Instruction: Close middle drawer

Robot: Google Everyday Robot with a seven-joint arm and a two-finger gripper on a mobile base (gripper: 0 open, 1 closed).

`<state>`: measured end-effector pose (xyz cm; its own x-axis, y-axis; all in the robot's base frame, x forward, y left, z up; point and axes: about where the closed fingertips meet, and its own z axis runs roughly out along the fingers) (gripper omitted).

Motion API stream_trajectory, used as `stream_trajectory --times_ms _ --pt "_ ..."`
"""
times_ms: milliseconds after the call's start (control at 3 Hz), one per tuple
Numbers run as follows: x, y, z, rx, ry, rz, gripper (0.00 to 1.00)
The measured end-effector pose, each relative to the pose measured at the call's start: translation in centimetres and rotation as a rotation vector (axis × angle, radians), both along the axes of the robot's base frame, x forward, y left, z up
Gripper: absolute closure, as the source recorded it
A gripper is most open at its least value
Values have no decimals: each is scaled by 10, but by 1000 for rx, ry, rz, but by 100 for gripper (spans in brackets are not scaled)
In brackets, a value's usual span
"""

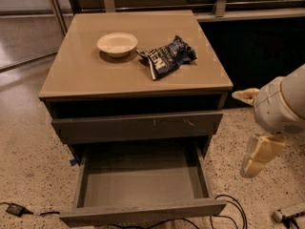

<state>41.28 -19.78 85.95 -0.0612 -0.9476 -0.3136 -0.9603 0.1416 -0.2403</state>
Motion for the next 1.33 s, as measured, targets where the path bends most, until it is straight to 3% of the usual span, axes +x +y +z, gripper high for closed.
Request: stream_trajectory --times_ms 333,667,1000,1333 --pt "4 -9 -54 25 24 12 0" --pt "14 -20 -110 16 92 -18 0" --pt "10 -16 -111 13 93 -13 0" --pt "0 -11 -143 61 140 -1 0"
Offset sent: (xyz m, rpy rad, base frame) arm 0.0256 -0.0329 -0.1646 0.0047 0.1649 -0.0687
